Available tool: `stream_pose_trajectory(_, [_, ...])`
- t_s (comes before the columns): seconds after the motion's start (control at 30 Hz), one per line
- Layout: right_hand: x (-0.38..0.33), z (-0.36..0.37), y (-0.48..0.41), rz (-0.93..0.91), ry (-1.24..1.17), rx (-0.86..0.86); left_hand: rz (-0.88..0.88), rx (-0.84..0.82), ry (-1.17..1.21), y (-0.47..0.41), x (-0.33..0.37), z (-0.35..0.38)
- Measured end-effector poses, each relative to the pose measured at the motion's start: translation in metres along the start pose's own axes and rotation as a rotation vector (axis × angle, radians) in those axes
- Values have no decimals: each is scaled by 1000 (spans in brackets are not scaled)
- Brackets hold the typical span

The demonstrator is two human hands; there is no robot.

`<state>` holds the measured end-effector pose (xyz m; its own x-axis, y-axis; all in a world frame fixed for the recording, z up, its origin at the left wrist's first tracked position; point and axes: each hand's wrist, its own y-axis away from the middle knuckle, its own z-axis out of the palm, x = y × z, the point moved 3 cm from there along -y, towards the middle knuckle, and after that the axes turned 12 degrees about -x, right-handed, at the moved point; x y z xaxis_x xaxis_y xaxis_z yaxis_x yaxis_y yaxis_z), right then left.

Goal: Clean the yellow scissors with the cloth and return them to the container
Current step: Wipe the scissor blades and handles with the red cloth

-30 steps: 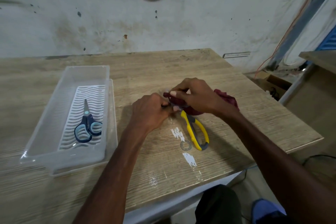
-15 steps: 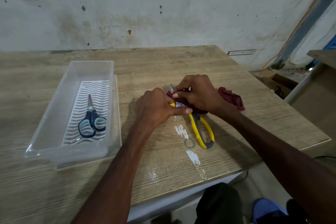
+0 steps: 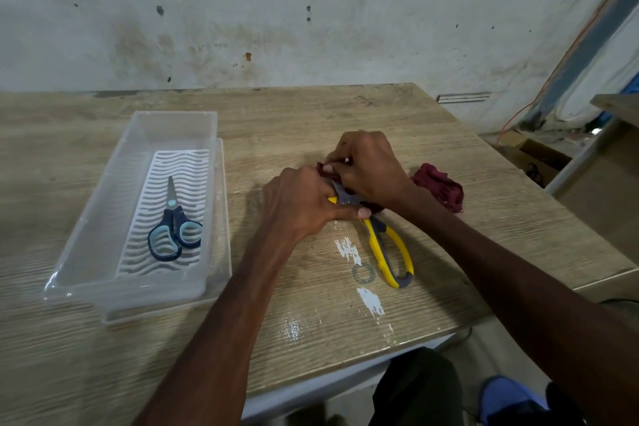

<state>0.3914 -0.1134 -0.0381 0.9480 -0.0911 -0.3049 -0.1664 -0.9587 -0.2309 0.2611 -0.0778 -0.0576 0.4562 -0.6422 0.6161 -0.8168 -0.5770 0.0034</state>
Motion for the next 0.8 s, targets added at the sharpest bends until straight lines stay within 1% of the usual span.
stream_pose_trajectory(0.07, [-2, 1, -9, 13, 14, 8, -4, -1, 21, 1, -1, 0])
stream_pose_trajectory(0.17, [-3, -2, 0, -76, 42, -65, -39, 4, 32, 0, -4, -1])
stream_pose_trajectory(0.23, [0, -5, 12, -104, 49, -110, -58, 1, 14, -3, -4, -1])
stream_pose_trajectory(0.27, [1, -5, 15, -93, 43, -116, -62, 0, -2, -3, -4, 0])
stream_pose_trajectory(0.33, [-2, -3, 10, -42, 77, -73, -51, 5, -30, -2, -1, 0])
stream_pose_trajectory(0.4, [-8, -1, -5, 33, 198, -28, -30, 13, -44, 2, 0, 0])
stream_pose_trajectory(0.47, [-10, 0, -18, 56, 262, -35, -24, 17, -23, 4, 0, -1])
stream_pose_trajectory(0.57, [-2, -3, -20, -40, 128, -117, -52, 22, 34, 3, -3, -1])
stream_pose_trajectory(0.63, [1, -7, -13, -81, 56, -95, -59, 5, 43, 0, -4, 0])
stream_pose_trajectory(0.73, [0, -6, -2, -133, 67, -39, -50, -13, 45, -3, -6, 0])
stream_pose_trajectory(0.8, [1, -4, 1, -162, 87, -49, -50, -20, 44, -2, -6, 1])
